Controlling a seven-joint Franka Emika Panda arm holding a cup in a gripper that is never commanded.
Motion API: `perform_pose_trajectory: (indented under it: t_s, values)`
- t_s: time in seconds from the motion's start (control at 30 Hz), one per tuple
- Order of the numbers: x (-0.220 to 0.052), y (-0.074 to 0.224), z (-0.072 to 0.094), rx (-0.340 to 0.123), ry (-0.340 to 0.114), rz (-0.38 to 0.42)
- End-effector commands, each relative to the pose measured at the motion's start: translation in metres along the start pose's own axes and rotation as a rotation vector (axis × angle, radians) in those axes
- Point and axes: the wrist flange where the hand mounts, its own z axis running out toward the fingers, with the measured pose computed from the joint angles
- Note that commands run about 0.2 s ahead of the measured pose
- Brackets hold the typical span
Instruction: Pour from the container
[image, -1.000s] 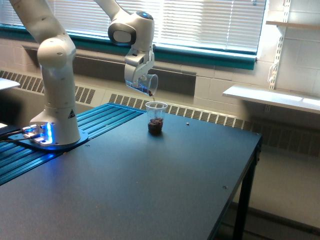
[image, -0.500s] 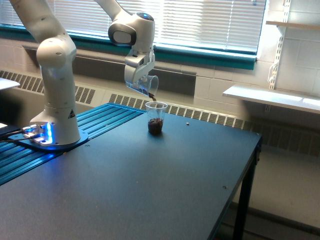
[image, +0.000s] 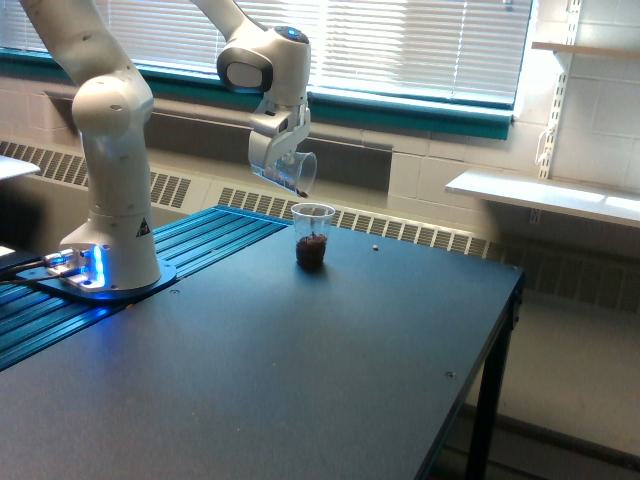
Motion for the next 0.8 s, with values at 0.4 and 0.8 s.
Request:
perform_pose_trajectory:
  t_s: [0.4, 0.8]
  values:
    - [0.0082, 0.0015, 0.0028, -0.023, -0.025, -0.007]
    - [0.0124, 0.0016, 0.0028, -0.032, -0.042, -0.016]
